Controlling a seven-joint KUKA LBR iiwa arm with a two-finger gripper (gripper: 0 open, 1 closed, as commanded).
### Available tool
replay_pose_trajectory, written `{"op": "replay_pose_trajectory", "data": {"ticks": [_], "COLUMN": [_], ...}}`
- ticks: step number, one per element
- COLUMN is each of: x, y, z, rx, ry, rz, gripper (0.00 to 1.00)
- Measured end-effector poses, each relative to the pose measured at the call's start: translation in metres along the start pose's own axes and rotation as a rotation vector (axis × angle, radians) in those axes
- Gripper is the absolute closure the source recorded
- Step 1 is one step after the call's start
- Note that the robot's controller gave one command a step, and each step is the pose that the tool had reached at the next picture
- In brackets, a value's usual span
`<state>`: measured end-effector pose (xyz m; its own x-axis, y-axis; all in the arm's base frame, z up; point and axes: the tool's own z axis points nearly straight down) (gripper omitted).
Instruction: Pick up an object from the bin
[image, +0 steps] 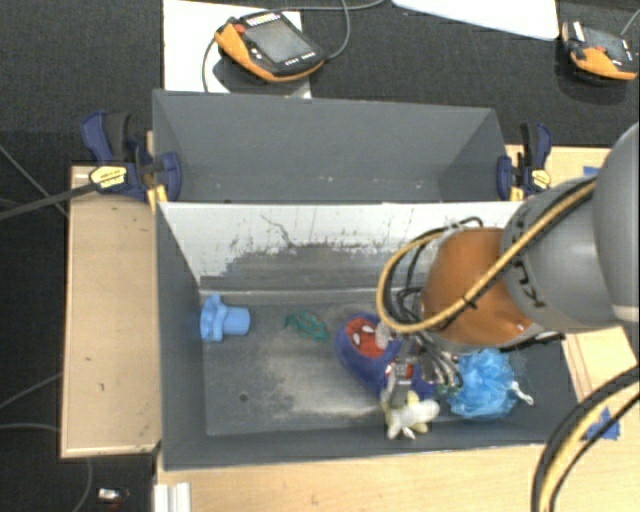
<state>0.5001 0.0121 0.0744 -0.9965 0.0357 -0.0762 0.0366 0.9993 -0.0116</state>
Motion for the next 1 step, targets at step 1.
{"op": "replay_pose_trajectory", "data": {"ticks": [1], "x": [0.0001], "y": [0.0], "z": [0.0], "rx": [0.0], "ry": [0.0], "rz": [-0.001], "gripper": [1.0]}}
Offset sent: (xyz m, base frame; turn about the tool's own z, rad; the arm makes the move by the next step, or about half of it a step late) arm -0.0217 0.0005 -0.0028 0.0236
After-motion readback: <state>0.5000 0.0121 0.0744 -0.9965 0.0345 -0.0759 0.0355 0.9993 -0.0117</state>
